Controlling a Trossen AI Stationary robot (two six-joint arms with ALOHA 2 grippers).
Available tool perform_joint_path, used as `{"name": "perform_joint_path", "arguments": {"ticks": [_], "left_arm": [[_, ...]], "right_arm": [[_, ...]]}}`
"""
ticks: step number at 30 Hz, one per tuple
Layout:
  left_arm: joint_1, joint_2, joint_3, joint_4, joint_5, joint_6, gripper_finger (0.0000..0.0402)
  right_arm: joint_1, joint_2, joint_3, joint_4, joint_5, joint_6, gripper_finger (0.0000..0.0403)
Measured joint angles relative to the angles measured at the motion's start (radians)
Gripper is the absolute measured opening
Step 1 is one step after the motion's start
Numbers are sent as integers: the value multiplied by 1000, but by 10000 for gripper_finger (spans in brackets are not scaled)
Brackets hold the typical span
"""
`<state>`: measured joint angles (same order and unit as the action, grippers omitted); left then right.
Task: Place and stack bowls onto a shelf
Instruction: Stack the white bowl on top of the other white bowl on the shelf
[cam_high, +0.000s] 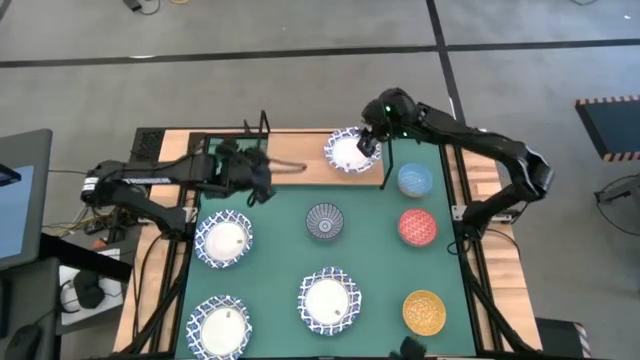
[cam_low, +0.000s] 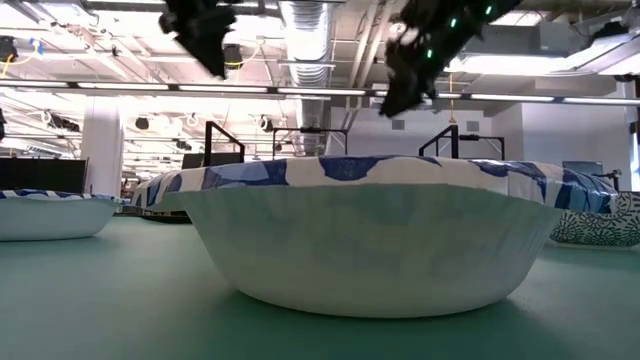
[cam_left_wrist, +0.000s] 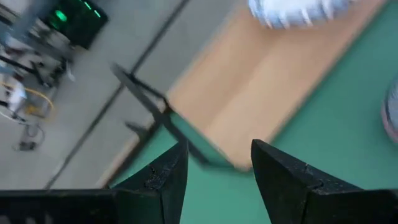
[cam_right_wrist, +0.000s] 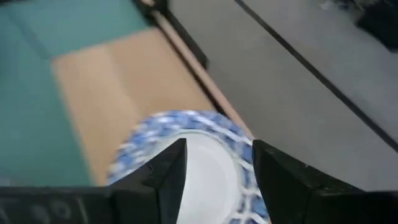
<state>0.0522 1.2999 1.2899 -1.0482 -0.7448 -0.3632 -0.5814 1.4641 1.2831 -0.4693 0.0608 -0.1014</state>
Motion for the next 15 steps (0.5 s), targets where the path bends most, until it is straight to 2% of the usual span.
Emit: {"name": "perform_joint_path", "arguments": {"ticks": [4,8,15], "left_arm": [[-33,-50,-128,-45,108,-121,165],[-39,-78,-249,-43,235,-208,165],[32,-79,-412,-65,336,-282,165]], "right_arm": [[122,-55,0,-42,-1,16,197],[255,-57,0,-81,-1,26,196],[405,-21,0,-64,-1,33,196]]}}
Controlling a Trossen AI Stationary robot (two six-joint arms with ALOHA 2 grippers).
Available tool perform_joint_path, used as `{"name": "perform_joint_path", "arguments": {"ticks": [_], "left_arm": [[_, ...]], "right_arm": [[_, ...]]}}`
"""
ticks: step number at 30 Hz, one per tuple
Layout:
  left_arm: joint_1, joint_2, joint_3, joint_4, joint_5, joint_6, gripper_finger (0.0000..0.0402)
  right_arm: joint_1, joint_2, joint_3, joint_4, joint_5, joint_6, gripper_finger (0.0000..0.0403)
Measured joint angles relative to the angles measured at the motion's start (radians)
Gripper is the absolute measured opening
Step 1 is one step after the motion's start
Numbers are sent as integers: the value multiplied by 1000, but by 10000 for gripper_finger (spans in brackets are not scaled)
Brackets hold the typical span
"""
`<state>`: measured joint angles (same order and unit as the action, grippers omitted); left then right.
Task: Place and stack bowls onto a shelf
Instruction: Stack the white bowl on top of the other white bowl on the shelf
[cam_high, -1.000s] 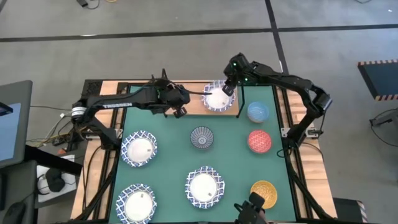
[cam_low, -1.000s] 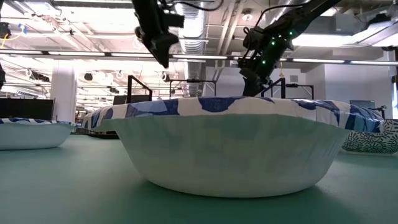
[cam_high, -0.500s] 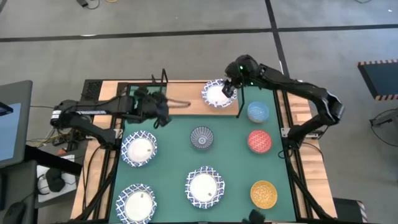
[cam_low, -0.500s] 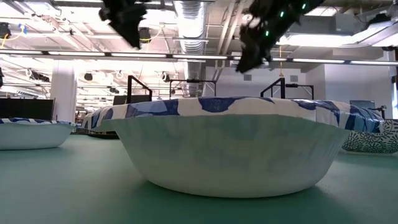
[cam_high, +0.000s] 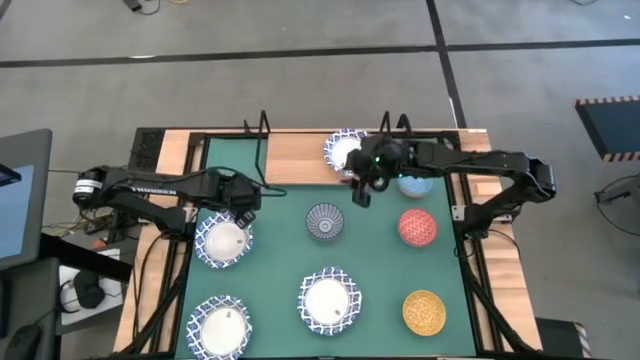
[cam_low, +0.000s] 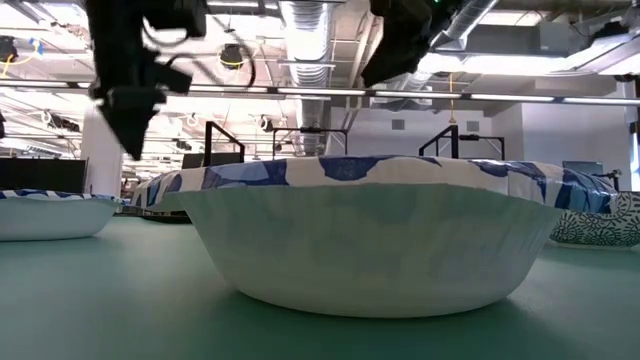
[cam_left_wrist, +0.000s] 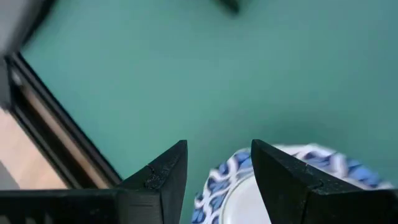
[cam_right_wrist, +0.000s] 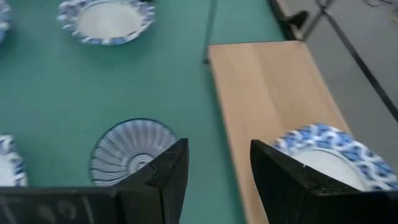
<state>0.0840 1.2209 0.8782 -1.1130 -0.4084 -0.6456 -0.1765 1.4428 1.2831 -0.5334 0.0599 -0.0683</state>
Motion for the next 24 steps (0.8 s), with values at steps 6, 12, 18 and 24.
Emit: {"name": "perform_joint_path", "arguments": {"ticks": [6,12,18,24], "left_arm": [[88,0,-69,-5,112,81,164],[122,0,-88,-4,189,189,164],[127,1,-150,13,229,261,164],[128,6,-199,40,230,260,159]], "right_arm": [[42,50,0,64,-9,-15,196],[17,104,0,68,-39,-34,196],[3,118,0,76,-67,-53,196],[4,112,0,80,-67,-54,196]]}}
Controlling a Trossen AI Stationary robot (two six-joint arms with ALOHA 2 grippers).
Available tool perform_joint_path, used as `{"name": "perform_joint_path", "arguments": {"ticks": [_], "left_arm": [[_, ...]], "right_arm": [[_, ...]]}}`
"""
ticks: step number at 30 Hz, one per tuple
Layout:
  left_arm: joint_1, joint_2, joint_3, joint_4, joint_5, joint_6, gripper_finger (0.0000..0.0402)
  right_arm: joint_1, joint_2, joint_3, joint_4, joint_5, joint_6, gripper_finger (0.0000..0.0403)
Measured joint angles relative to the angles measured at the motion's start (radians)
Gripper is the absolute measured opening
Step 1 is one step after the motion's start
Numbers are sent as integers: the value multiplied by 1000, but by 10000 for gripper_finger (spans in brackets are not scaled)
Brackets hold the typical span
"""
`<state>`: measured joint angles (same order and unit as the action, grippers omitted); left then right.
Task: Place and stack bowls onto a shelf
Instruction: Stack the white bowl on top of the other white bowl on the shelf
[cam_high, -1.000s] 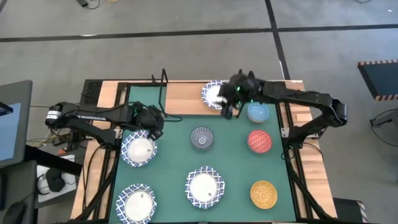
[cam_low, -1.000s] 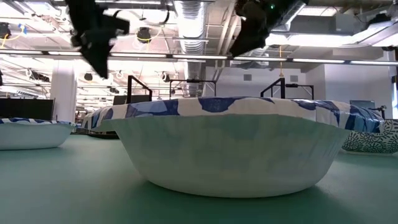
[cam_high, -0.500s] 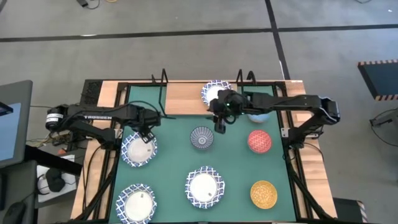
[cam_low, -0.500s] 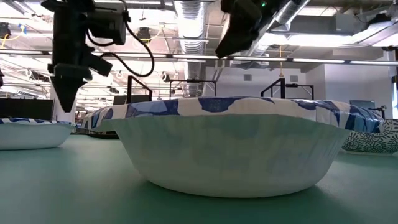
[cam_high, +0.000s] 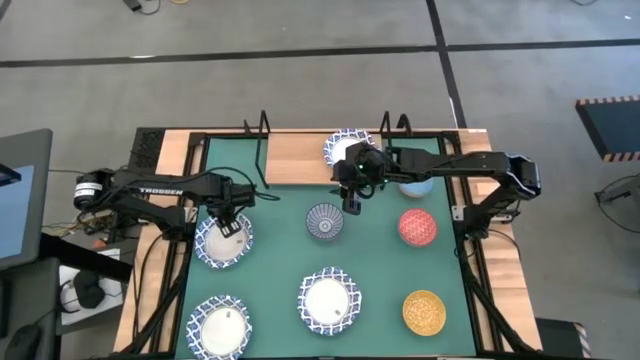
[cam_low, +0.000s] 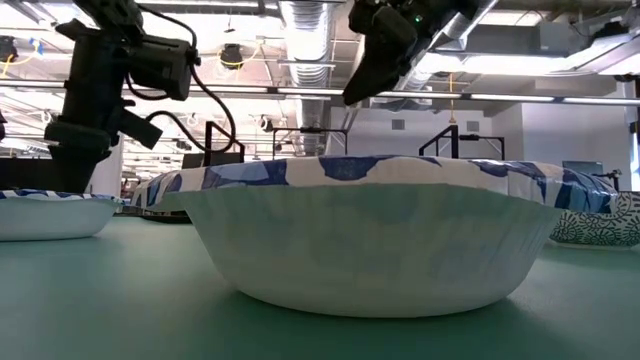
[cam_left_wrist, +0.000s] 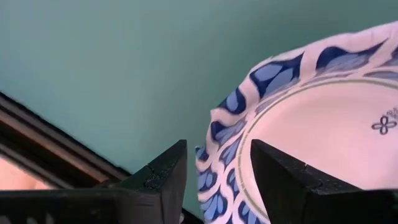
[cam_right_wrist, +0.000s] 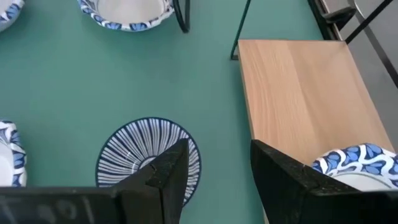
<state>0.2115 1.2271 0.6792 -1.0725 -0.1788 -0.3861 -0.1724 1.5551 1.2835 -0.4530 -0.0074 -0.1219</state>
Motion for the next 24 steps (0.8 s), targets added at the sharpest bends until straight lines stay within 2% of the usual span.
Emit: {"name": "perform_joint_path", "arguments": {"ticks": [3,9,17,24], "left_arm": [[0,0,0,0,-1,-10,129],[0,0,0,44,-1,6,14],[0,3,1,155,38,52,1],[-10,-1,50,137,19,40,0]], "right_arm": [[3,2,0,-3,-1,1,196],[2,3,0,-17,-1,23,196],[2,3,0,-65,-1,43,195],[2,3,0,-63,-1,44,183]]}}
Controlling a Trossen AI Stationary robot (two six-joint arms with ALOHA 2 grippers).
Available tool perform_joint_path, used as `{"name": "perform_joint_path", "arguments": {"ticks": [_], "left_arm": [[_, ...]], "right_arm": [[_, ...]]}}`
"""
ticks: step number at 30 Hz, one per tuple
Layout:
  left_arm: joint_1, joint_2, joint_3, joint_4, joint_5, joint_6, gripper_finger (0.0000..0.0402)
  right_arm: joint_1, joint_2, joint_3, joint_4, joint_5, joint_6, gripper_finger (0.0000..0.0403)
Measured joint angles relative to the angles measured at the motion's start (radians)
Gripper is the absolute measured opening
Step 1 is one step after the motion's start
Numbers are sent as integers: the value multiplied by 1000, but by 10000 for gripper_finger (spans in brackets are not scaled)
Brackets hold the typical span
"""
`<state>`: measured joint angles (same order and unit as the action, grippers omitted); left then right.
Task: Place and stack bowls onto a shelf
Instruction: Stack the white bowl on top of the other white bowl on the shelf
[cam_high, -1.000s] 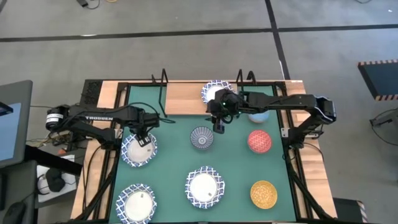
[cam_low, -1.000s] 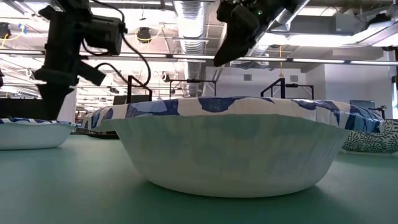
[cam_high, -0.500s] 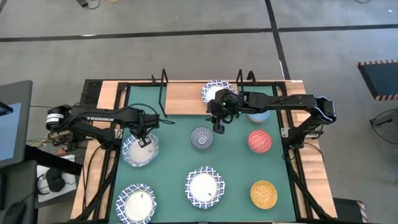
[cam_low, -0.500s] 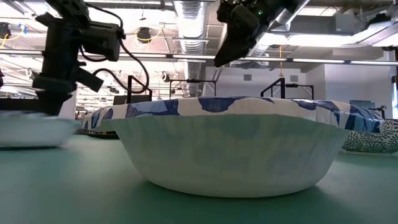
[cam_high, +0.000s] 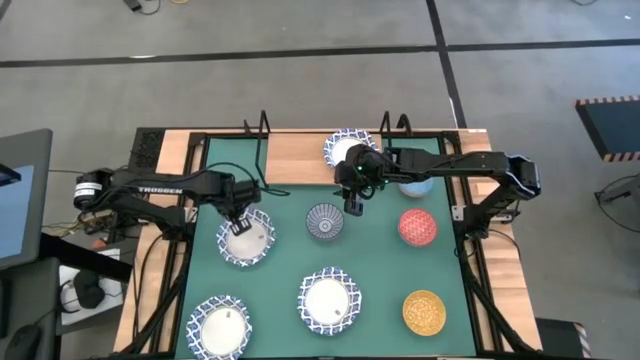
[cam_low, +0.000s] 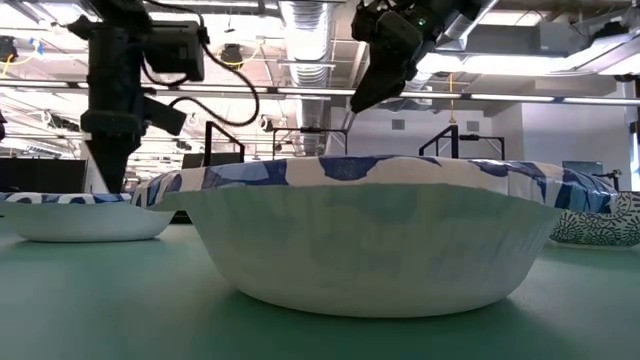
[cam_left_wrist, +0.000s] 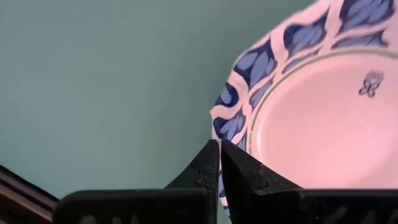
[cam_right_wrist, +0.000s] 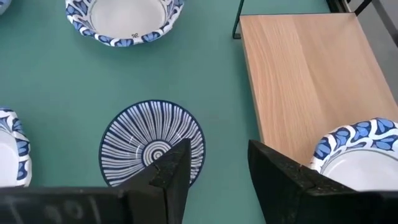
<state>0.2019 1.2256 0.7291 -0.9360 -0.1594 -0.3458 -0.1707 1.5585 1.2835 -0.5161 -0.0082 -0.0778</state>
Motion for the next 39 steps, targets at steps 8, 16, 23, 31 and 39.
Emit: {"name": "perform_joint_path", "arguments": {"ticks": [8,16,23,31,39], "left_arm": [[-48,-1,62,15,-48,10,0],[-48,-1,4,32,-54,-43,36],[-48,0,-49,89,-47,-49,117],[-48,0,-62,82,-45,-45,67],[-53,1,-24,80,-82,-64,3]], "right_arm": [[0,0,0,-12,-46,19,174],[22,0,0,-28,-95,34,186],[52,0,0,-28,-96,36,192],[60,0,0,-23,-96,25,192],[68,0,0,95,-95,74,192]]}}
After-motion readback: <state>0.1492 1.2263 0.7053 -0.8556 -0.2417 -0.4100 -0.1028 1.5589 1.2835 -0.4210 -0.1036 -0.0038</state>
